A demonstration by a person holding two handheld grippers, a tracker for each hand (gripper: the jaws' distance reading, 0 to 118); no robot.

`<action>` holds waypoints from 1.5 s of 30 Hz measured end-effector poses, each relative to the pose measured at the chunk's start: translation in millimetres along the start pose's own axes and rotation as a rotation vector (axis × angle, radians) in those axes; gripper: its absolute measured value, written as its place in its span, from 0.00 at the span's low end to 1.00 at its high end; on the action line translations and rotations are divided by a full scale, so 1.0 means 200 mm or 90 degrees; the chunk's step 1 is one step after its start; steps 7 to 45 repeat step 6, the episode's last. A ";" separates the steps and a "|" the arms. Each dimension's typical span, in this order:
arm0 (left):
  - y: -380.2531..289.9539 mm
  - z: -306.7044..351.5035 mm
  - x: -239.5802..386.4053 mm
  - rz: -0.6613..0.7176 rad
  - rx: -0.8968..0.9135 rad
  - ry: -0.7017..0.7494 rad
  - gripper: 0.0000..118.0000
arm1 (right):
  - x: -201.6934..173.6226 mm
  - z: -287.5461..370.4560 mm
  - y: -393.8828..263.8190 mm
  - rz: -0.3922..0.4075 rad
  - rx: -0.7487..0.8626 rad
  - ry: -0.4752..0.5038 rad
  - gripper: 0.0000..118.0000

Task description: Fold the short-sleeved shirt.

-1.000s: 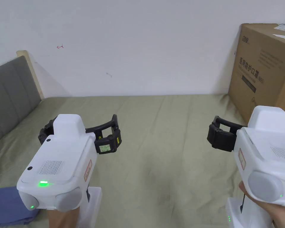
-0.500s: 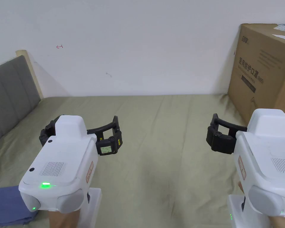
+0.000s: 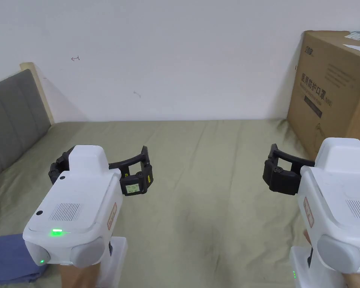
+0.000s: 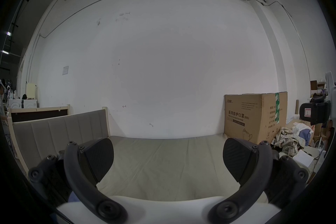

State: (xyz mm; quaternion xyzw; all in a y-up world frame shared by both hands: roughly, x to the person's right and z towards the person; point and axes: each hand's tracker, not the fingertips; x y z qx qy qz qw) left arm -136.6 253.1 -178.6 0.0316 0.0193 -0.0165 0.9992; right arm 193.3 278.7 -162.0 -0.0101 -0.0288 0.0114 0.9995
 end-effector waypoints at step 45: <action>0.00 0.00 -0.01 -0.002 -0.001 0.001 1.00 | 0.01 0.01 0.00 -0.001 0.002 -0.003 0.99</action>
